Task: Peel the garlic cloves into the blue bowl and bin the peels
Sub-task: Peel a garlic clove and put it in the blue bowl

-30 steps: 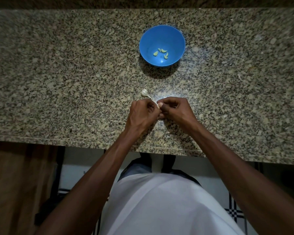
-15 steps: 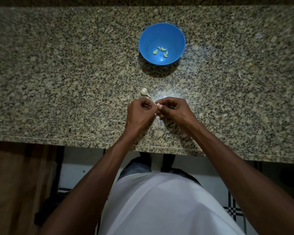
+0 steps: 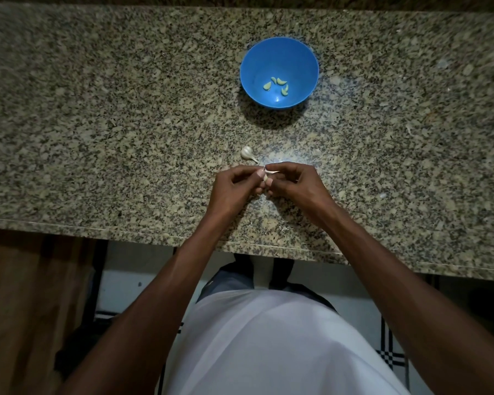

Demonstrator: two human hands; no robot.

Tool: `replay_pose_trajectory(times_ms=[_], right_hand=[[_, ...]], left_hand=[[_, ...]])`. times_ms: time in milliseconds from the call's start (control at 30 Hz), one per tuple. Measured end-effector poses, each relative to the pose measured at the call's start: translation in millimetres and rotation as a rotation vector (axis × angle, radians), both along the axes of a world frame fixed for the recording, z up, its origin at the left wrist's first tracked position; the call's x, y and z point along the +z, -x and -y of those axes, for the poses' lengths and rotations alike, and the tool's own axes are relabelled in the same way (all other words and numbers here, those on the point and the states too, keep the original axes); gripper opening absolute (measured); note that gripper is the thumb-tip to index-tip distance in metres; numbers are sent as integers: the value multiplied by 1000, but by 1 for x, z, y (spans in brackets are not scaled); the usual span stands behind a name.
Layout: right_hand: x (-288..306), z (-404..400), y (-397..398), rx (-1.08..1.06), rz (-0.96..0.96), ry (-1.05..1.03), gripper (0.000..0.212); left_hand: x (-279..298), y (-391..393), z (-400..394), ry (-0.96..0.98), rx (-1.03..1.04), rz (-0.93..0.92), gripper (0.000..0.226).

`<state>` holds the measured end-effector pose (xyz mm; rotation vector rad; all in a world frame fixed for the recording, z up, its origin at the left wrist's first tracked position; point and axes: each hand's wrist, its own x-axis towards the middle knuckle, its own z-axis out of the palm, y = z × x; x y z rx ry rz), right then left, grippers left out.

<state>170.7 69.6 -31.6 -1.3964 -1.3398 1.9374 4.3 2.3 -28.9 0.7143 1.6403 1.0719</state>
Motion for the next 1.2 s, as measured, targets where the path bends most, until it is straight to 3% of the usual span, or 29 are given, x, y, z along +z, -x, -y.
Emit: replay_pose_trajectory(times_ms=[233,400,567,700,867,1200], right_hand=[[4,1,2,81,134,-138,18],[9,5,6,90,238,-254,28],[7,5,8,46,287,-344,30],[4,9,11,-83,185,-209,23],[3,17,13,-259,18,11,26],[3,2,-3,-79,-73,133,32]], left_hand=[[-4,1,-4,45,23,-10,15],[-6,-3,-10,92,55,-45,19],[-6,-12,-11,112,193,51,21],[-7,-21,-11,102,329,156,22],[-9,-34,-12,104,396,107,21],[-6,-25,-6,59,157,34,17]])
